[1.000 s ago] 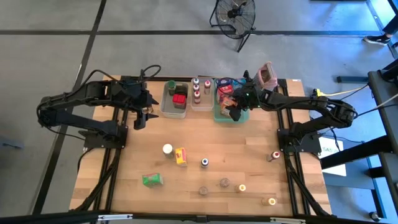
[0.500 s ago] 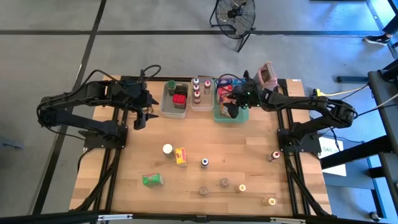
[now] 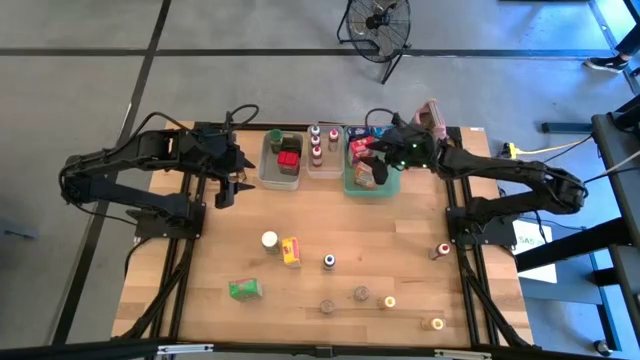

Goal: Pick & Place Kitchen Items
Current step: Put the blue food coloring bottle into the transparent bin

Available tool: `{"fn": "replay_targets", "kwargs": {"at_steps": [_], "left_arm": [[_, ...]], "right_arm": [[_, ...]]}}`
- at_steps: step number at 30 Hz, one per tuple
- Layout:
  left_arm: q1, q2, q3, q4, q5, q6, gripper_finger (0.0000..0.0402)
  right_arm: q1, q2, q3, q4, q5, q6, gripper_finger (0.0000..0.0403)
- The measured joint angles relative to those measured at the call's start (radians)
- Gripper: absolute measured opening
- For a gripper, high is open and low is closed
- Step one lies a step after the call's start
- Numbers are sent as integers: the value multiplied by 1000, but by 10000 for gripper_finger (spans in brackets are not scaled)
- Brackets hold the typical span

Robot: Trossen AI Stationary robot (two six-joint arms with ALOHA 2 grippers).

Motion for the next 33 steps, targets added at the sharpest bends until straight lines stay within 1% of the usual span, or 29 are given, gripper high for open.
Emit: {"fn": "replay_targets", "kwargs": {"at_steps": [4, 7, 11, 17, 23, 26, 33], "left_arm": [[0, 0, 0, 2, -7, 3, 255], [0, 0, 0, 4, -28, 5, 255], [0, 0, 0, 3, -29, 4, 255], [0, 0, 0, -9, -29, -45, 255], [0, 0, 0, -12, -28, -47, 255], [0, 0, 0, -11, -28, -38, 255], [0, 0, 0, 40, -27, -44, 255]], "right_arm": [[33, -35, 60, -1, -2, -14, 252], [64, -45, 111, -2, -2, -17, 252], [106, -48, 181, -2, -8, -20, 252], [188, -48, 292, 9, -131, 5, 252], [311, -48, 389, 8, -241, 12, 252], [377, -48, 427, 12, -292, 49, 252], [531, -48, 484, 15, -324, 74, 252]]}}
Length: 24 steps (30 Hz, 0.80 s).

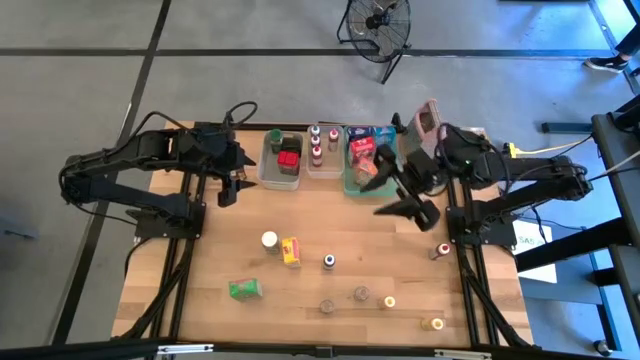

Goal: Pick & Place Kitchen Items
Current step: Put the blue food coloring bottle into the transparent bin

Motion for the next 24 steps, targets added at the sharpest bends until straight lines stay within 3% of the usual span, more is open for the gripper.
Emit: {"fn": "replay_targets", "kwargs": {"at_steps": [5, 8, 18, 24], "left_arm": [[0, 0, 0, 43, 27, -58, 255], [-7, 0, 0, 48, 49, -102, 255], [-92, 1, 0, 63, 53, -236, 255], [-151, 6, 0, 62, 52, -331, 255]], "right_arm": [[98, 0, 2, -2, 7, -3, 252], [158, 0, 3, -17, 74, -24, 252], [347, 19, 3, -300, 553, -89, 244], [396, 103, 3, -373, 634, -74, 226]]}}
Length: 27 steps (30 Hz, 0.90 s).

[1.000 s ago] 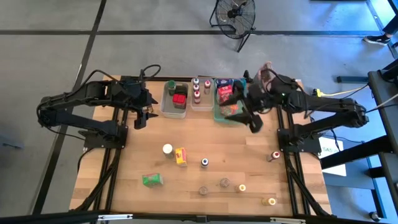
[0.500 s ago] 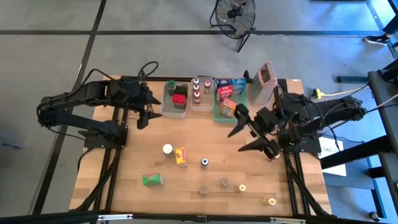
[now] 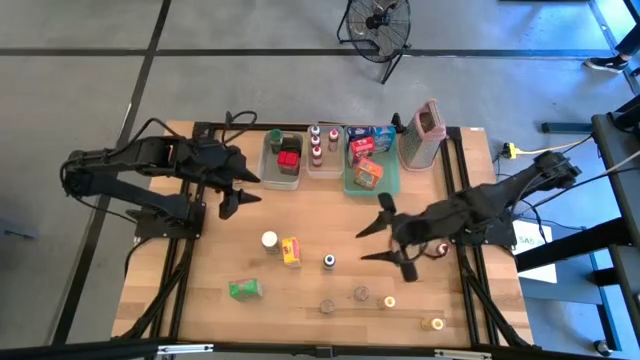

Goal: Pick & Place Kitchen Items
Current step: Put the blue food coloring bottle into the transparent bin

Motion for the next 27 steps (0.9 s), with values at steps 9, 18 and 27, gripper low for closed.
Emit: {"fn": "replay_targets", "kwargs": {"at_steps": [9, 18, 27], "left_arm": [[-105, 17, 0, 0, -3, -70, 255], [-222, 31, 0, -10, 9, -69, 255], [-283, 30, 0, -17, 10, -68, 255]], "right_arm": [[0, 150, 0, -21, 14, 171, 221], [-1, 222, 0, -38, 61, 345, 221], [-1, 340, 0, -72, 105, 343, 220]]}}
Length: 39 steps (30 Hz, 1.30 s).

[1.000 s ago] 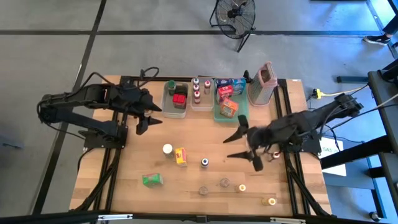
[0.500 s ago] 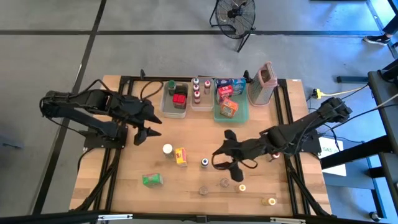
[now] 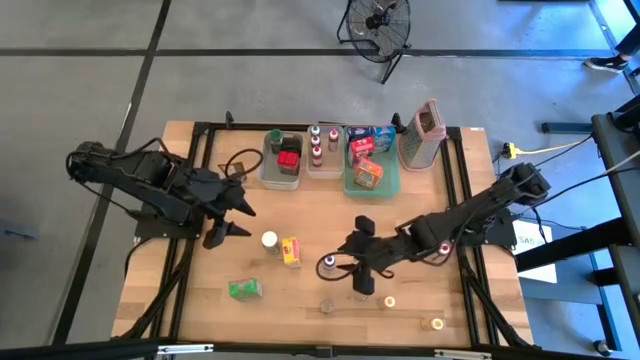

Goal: Pick & Place Kitchen Items
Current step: Put the blue food coloring bottle into the transparent bin

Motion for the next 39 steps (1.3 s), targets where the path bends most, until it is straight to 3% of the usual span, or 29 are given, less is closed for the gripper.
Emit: {"fn": "replay_targets", "kwargs": {"at_steps": [9, 39], "left_arm": [[-1, 0, 0, 2, -1, 2, 255], [-1, -1, 0, 9, -3, 1, 255]], "right_arm": [[-5, 76, 0, -10, 111, 14, 220], [-4, 137, -1, 17, 62, 79, 220]]}}
